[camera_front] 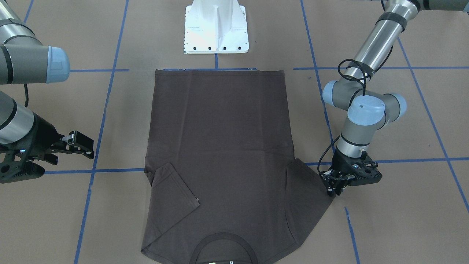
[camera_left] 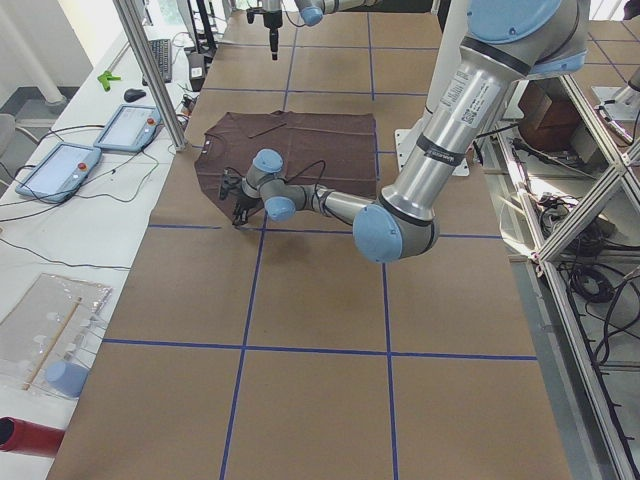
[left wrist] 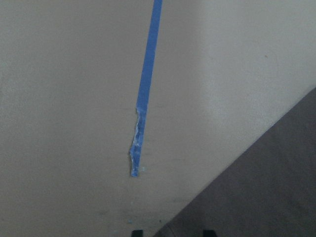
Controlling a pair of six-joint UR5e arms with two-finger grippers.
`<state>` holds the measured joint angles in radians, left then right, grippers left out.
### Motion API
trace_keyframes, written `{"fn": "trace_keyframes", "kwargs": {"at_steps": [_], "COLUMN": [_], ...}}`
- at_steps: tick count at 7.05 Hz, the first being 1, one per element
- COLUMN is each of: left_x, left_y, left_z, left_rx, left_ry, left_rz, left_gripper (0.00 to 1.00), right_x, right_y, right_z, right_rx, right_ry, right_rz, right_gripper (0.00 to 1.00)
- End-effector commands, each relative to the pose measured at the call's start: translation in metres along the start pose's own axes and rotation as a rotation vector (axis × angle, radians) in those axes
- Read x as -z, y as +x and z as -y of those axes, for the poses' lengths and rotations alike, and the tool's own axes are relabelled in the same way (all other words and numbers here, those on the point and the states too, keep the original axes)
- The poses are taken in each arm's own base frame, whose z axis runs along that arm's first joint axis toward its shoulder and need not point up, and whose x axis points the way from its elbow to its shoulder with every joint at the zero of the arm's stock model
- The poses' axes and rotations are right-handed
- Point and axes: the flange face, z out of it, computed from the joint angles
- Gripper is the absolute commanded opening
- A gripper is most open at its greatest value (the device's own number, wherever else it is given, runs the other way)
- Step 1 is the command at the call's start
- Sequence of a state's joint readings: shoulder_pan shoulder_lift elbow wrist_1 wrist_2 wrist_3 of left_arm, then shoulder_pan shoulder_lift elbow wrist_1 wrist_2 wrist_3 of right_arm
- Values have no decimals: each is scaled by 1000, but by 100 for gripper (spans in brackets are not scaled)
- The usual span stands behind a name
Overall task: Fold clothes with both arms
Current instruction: 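Move the left gripper to the sleeve nearest it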
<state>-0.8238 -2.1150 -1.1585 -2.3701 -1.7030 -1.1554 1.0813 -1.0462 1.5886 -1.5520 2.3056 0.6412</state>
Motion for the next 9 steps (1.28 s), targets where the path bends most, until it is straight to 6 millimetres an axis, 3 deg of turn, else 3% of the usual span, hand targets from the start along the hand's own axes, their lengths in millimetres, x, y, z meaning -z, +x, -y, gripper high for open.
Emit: {"fn": "trace_keyframes", "kwargs": {"at_steps": [1,2,4,6,7,8,9], "left_x": [2,5,27,75,82,78,72], "left_y": [6,9,64,124,145,180,200], "left_z": [2,4,37,61,62,36,18], "left_rx": [-14,-14,-3,23,119,149,190], "left_ry": [3,2,-27,-65,-67,-99,-122], "left_rz": [-9,-16,-36,-55,-71,-94,-100], "left_gripper": [0,0,0,0,0,0,0], "right_x": [-1,-1,-1,1,1,1,3], "right_y": [1,1,2,2,2,2,3], "right_z": [1,1,1,1,1,1,2], "right_rx": [-2,0,-3,-1,-1,-4,-2], "right_ry": [-1,-2,0,2,1,2,4], "right_rz": [-2,-1,-1,-1,0,0,1], "right_gripper": [100,100,100,100,100,100,100]}}
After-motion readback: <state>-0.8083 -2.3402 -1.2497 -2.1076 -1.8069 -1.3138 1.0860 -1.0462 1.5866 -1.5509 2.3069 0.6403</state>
